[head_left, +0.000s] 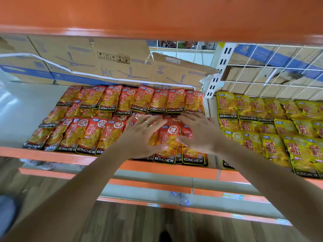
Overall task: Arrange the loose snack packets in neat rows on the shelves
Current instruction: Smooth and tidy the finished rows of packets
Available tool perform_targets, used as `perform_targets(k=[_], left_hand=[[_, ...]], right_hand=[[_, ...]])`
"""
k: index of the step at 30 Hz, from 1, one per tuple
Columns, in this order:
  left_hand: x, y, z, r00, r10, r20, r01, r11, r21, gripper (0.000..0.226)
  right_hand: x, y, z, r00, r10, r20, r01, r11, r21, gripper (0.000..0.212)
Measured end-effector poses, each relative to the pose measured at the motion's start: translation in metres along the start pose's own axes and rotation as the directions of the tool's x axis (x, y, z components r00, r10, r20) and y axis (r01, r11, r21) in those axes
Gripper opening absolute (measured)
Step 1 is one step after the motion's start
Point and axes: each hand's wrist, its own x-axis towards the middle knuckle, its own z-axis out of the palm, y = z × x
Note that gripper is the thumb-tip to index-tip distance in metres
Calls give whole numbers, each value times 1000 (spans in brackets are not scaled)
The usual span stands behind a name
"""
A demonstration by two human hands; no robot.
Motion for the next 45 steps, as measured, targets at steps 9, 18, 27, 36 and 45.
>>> perform_targets(k=[9,18,27,36,45], left_hand=[[1,17,16,1000,-16,-10,16,1000,-23,87],[-1,29,12,999,-38,5,38,999,16,83],[-53,-63,-11,965,-256,-59,256,967,-15,89],[-73,-111,-9,975,-180,130,169,981,91,100],[-78,-119,5,985,-141,102,135,989,63,83]], right_hand=[[-18,3,10,994,15,111,-18,999,33,89],[-19,17,10,997,35,65,-45,989,144,84],[-4,-28,-4,991,44,-128,-28,992,126,72],[32,-111,26,998,-56,39,57,998,-12,83],[40,-126,45,995,-36,94,41,998,-57,88]])
